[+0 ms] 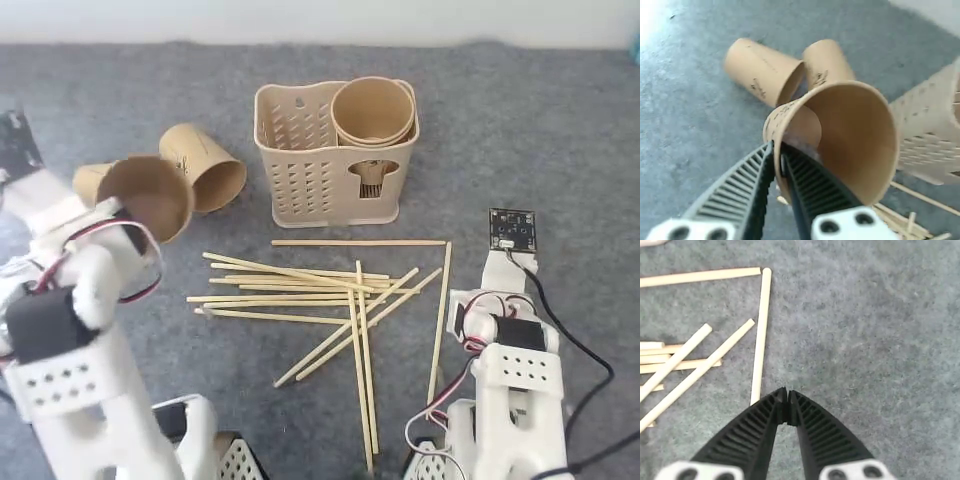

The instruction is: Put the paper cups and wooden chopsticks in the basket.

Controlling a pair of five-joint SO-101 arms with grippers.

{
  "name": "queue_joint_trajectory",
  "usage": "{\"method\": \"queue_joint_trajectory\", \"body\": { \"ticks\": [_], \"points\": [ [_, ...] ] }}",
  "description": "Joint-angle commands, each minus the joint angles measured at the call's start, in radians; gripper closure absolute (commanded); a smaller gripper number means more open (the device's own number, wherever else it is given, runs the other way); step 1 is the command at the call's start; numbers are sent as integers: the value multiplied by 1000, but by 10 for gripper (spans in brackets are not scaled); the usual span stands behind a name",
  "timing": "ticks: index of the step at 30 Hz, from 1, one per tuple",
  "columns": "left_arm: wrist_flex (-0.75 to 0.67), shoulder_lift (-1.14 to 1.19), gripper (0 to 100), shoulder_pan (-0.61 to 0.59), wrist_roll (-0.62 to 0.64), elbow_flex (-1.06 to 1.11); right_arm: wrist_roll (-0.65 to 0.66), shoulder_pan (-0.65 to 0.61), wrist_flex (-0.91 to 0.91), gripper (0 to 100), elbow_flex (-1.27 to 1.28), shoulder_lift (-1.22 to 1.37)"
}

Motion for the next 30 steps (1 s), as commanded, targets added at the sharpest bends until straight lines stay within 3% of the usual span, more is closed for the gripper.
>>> {"method": "queue_joint_trajectory", "body": {
  "ticks": [1, 5, 19, 23, 30],
  "points": [
    [43, 51, 988, 152, 140, -193, 18, -5, 2, 991, -2, -31],
    [44, 199, 988, 249, 270, -361, 18, -5, 2, 991, -2, -31],
    [9, 535, 987, 563, 284, -978, 18, -5, -1, 991, -2, -30],
    [9, 669, 974, 580, 358, -1104, 18, -5, -1, 991, -2, -30],
    [9, 907, 971, 580, 361, -1260, 18, -7, -2, 991, -2, -30]
  ]
}}
